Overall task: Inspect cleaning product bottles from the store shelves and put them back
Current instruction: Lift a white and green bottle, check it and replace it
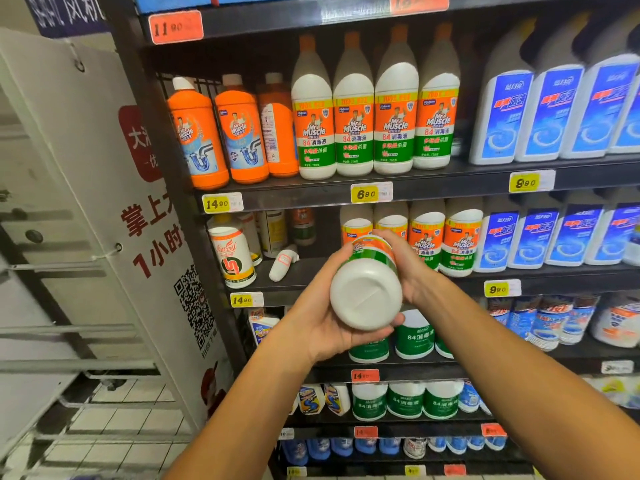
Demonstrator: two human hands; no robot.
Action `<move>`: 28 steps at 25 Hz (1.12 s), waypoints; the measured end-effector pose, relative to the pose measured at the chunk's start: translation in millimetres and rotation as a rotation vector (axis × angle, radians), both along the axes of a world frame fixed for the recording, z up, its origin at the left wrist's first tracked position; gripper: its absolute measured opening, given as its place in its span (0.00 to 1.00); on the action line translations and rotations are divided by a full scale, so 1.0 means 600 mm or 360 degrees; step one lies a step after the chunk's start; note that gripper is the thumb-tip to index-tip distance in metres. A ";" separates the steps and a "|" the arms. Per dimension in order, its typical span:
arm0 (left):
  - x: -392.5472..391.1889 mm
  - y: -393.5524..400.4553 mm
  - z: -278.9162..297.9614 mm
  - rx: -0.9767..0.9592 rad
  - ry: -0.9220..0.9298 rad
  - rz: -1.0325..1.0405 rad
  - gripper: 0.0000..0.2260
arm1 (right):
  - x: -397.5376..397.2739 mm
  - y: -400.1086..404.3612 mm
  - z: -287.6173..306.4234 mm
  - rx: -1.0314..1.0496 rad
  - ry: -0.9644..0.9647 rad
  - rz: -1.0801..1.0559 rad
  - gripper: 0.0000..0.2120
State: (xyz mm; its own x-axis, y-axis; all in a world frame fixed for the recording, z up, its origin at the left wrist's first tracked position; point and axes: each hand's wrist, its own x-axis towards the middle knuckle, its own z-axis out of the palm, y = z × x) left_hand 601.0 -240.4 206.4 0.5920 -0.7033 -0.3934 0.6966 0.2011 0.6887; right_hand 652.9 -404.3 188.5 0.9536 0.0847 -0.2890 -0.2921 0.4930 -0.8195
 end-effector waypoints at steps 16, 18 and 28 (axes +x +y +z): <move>-0.021 0.005 -0.076 0.0232 -0.0934 0.0051 0.20 | -0.010 -0.002 0.027 0.0243 -0.0584 0.0135 0.24; -0.018 0.003 -0.079 0.0239 -0.1018 0.0036 0.19 | -0.014 -0.004 0.032 0.0334 -0.0564 0.0203 0.28; 0.008 0.013 -0.119 0.0297 -0.1353 -0.0021 0.37 | -0.039 0.007 0.059 -0.0407 -0.0917 -0.0045 0.15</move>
